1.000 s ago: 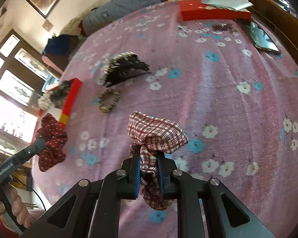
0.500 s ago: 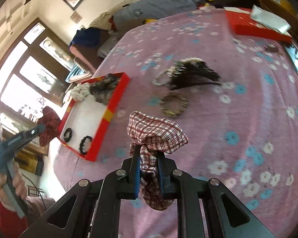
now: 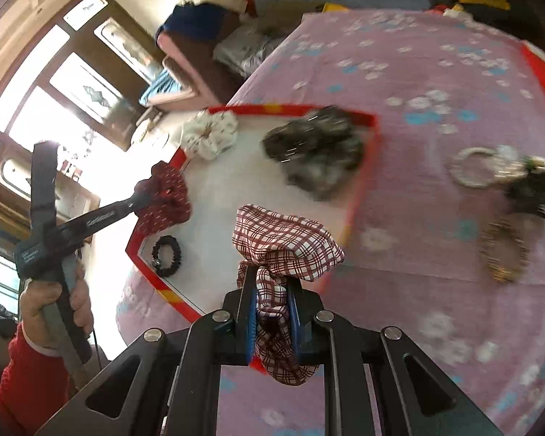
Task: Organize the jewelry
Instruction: 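Carry both scrunchies over the box lid and open both tools, then move both tools back toward the remaining accessories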
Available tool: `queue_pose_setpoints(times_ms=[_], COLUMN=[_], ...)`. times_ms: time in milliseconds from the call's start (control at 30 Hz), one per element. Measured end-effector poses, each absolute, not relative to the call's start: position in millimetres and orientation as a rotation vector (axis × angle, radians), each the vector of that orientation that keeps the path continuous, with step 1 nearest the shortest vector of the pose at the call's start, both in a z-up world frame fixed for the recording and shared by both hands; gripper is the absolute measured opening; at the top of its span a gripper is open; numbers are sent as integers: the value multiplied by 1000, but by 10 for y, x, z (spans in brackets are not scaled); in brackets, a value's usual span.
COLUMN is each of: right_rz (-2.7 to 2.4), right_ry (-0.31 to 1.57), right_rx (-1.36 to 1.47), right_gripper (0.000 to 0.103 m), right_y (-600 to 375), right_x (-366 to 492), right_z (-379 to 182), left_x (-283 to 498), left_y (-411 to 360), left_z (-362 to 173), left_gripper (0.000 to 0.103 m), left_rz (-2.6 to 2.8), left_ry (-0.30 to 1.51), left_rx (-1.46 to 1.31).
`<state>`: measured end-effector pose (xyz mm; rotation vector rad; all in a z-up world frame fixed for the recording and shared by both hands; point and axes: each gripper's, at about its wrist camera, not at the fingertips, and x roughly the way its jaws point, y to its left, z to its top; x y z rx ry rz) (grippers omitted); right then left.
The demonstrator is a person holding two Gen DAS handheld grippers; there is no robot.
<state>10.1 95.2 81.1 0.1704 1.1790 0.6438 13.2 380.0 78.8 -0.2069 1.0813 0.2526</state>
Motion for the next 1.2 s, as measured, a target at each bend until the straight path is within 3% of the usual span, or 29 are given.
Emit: queue_pose_setpoints(times_ms=[367, 500, 533, 600, 700, 1200], right_rz=[525, 464, 453, 450, 430, 362], right_ry=[1210, 1212, 1209, 1203, 1174, 1148], right_rx=[70, 59, 51, 45, 34, 107], right_gripper=[17, 21, 24, 42, 60, 60], right_y=[1342, 1310, 1303, 1289, 1234, 765], right_x=[295, 419, 424, 414, 365, -4], right_z=[543, 495, 500, 519, 590, 754], left_x=[494, 510, 491, 421, 288, -299], left_y=[3910, 3903, 3904, 3903, 3917, 3692], left_z=[518, 590, 630, 733, 877, 1063], left_gripper=[12, 25, 27, 40, 48, 50], left_rz=[198, 181, 178, 176, 191, 367], left_ry=[1118, 1105, 1095, 1071, 1031, 1014], left_rx=[-166, -203, -210, -221, -244, -273])
